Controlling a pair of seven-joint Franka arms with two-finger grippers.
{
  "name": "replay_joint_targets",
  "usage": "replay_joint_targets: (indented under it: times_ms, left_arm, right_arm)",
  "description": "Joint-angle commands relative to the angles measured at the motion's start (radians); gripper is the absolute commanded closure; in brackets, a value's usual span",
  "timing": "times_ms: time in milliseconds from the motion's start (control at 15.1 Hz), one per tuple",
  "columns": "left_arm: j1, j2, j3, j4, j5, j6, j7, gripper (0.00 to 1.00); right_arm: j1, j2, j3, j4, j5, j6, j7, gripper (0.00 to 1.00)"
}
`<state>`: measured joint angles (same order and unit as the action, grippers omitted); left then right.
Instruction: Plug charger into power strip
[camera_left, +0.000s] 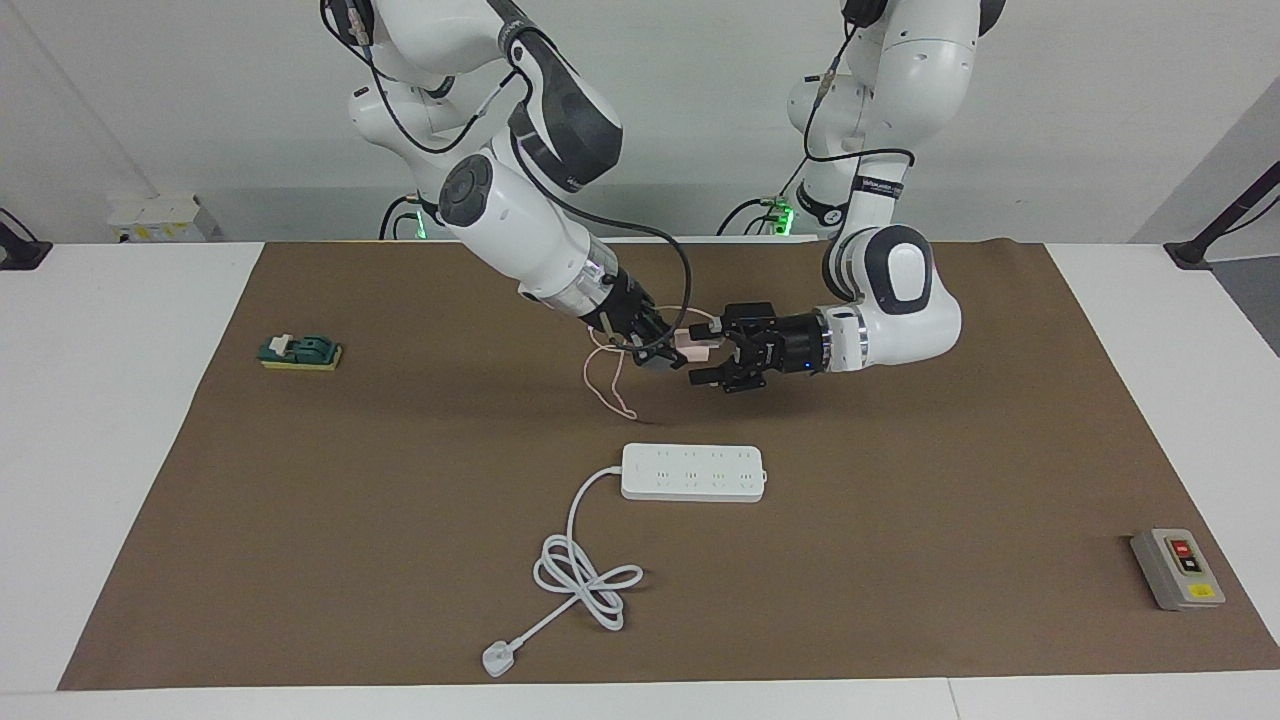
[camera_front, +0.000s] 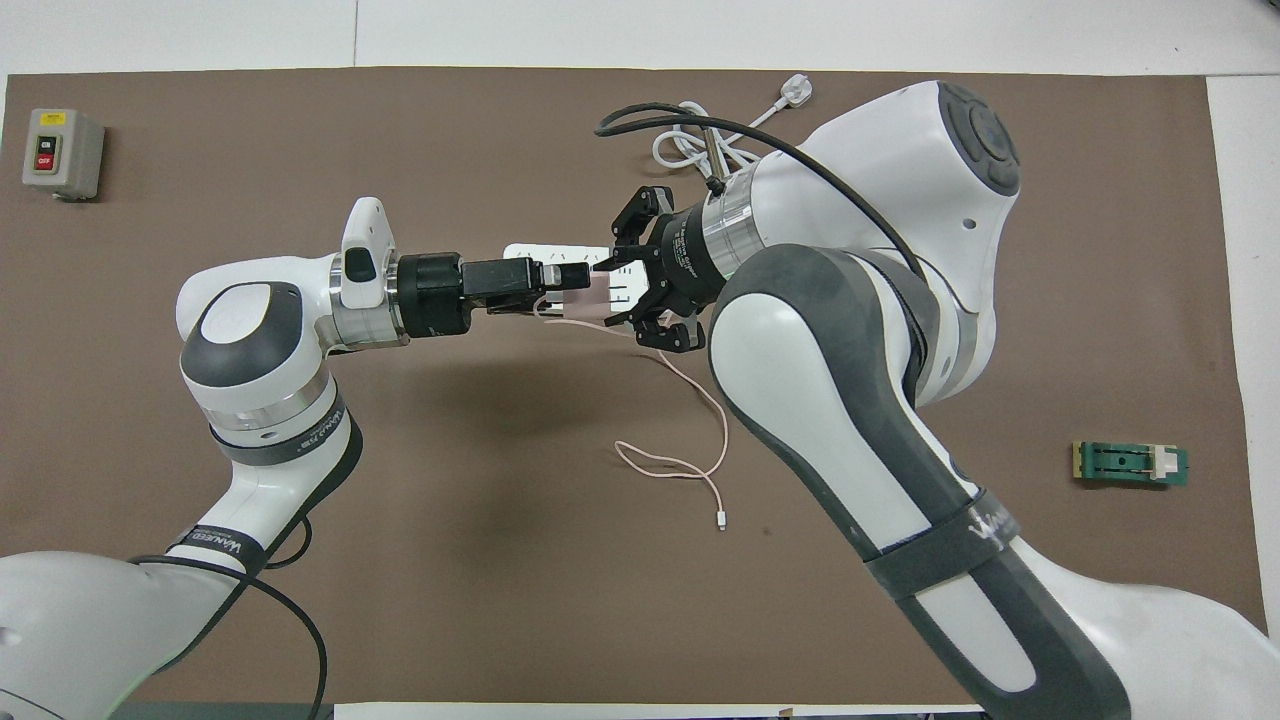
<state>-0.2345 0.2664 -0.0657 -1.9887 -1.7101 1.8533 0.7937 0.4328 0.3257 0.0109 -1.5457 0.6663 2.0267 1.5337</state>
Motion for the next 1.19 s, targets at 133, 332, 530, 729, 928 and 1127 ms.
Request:
replay_joint_targets:
  times_ms: [133, 332, 530, 729, 928, 1127]
  left_arm:
    - [-0.017, -0.009, 0.014, -0.019, -0.006, -0.020, 0.022, 0.01]
    - [-0.017, -0.010, 0.014, -0.027, -0.006, -0.028, 0.022, 0.01]
    - [-0.019, -0.013, 0.012, -0.036, -0.006, -0.029, 0.033, 0.01]
    - [-0.019, -0.018, 0.012, -0.053, -0.006, -0.029, 0.050, 0.01]
    - [-0.017, -0.021, 0.012, -0.058, -0.006, -0.029, 0.058, 0.01]
    - [-0.017, -0.021, 0.012, -0.053, -0.011, -0.029, 0.058, 0.02]
  right_arm:
    - [-0.008, 0.010, 0.004, 0.022, 0.001, -0.005, 0.022, 1.00]
    - [-0.008, 0.010, 0.004, 0.022, 0.001, -0.006, 0.022, 1.00]
    - [-0.011, 0.010, 0.004, 0.022, 0.003, -0.005, 0.023, 1.00]
    - [-0.012, 0.010, 0.004, 0.022, 0.004, -0.008, 0.026, 1.00]
    - [-0.016, 0.010, 0.004, 0.022, 0.006, -0.008, 0.028, 1.00]
    - [-0.017, 0.010, 0.004, 0.022, 0.024, -0.008, 0.028, 1.00]
